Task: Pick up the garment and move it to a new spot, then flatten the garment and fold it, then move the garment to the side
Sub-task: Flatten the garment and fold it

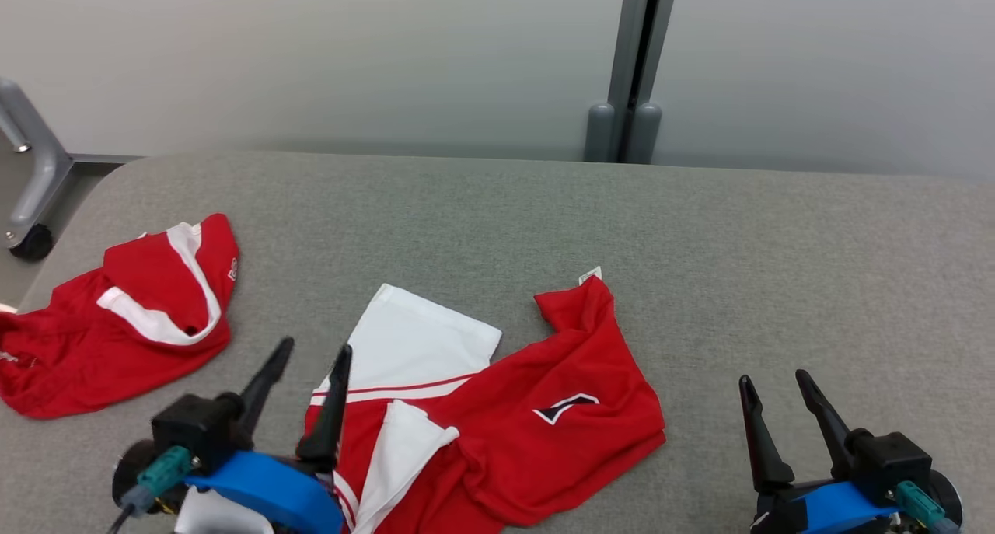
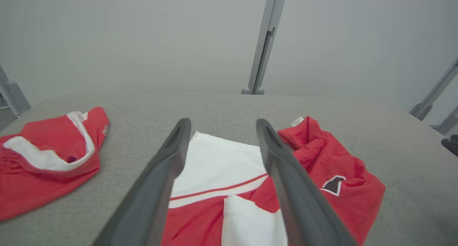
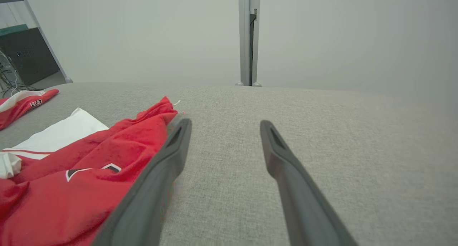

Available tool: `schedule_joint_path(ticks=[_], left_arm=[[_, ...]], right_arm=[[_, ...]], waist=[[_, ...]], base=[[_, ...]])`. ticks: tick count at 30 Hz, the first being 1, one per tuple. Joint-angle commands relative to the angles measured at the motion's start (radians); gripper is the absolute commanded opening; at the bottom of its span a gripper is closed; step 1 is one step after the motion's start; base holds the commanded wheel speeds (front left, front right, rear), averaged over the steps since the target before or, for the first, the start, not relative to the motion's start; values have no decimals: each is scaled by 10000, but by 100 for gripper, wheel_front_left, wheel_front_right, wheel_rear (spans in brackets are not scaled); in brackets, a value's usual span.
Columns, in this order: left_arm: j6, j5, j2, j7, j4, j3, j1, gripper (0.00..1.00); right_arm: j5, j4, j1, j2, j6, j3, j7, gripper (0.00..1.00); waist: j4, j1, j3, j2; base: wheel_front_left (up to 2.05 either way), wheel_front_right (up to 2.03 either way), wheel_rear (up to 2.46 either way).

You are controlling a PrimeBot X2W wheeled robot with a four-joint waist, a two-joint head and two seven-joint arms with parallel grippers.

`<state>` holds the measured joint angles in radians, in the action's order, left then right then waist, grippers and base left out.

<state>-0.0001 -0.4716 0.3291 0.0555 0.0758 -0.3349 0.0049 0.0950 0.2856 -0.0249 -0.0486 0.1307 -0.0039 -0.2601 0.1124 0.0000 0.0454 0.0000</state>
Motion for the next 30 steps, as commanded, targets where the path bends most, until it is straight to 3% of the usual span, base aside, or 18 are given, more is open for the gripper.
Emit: schedule_joint_path(ticks=[1, 12, 30], left_arm=[[94, 78, 20, -158, -141, 124, -290, 100], [537, 463, 339, -1033, -2019, 851, -1315, 100], [-97, 217, -7, -260, -5894, 135, -2139, 100]], right_arm=[[-39, 9, -126, -31, 1, 4, -48, 100], [-98, 56, -378, -34, 1, -84, -53, 100], [-164, 135, -764, -34, 1, 2, -60, 100]], waist=[[-124, 0, 18, 0], [-909, 0, 451, 0], [-1204, 0, 996, 0]], base=[[0, 0, 0], [0, 0, 0], [0, 0, 0]])
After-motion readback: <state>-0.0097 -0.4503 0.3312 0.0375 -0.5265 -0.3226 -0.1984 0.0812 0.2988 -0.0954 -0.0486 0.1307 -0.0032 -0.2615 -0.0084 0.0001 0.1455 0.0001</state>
